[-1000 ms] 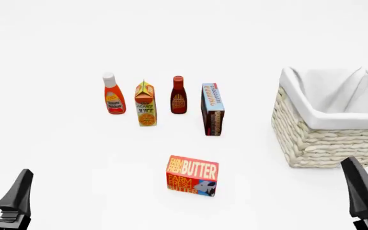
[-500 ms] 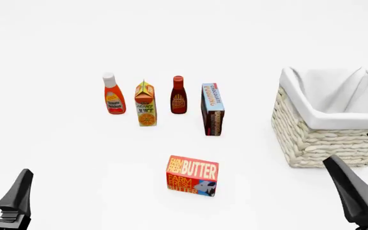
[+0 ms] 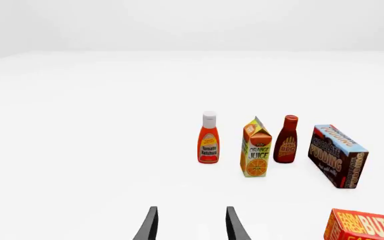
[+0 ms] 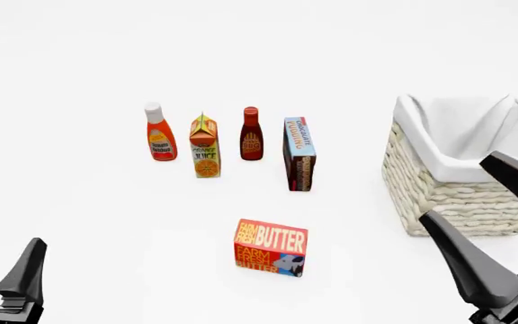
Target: Pick the butter and place it in the basket.
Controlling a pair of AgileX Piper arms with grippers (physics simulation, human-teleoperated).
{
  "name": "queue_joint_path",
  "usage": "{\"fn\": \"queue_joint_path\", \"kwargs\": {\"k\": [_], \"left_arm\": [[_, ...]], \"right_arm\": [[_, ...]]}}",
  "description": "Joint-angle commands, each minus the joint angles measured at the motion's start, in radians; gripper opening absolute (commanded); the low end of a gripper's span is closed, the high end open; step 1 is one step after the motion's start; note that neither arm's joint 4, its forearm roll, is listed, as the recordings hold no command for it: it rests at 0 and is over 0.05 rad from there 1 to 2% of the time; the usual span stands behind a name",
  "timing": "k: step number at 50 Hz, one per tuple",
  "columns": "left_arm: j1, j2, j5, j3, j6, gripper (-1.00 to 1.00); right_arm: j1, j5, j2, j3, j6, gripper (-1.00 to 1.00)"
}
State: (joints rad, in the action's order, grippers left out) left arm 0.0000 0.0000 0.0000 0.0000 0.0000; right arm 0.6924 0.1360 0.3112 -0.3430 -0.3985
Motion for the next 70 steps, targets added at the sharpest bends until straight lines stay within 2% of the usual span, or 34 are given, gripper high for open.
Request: {"fn": "queue_joint_path", "kwargs": {"k": [1,10,23,40,70], "left_arm": [[0.0,0.0,0.0,0.0,0.0,1.0],[0.0,0.0,0.0,0.0,0.0,1.0],[0.0,0.0,0.0,0.0,0.0,1.0],[0.0,0.0,0.0,0.0,0.0,1.0],[0.0,0.0,0.0,0.0,0.0,1.0]], "right_arm": [[0.087,0.086,0.157,-0.033,-0.092,1.0],[0.127,0.154,0.321,-0.076,-0.138,1.0],[0.147,0.184,0.428,-0.123,-0.175,1.0],[0.22,0.103,0.567,-0.235,-0.31,1.0],[0.172,0.016,0.832,-0.433,-0.421,1.0]]}}
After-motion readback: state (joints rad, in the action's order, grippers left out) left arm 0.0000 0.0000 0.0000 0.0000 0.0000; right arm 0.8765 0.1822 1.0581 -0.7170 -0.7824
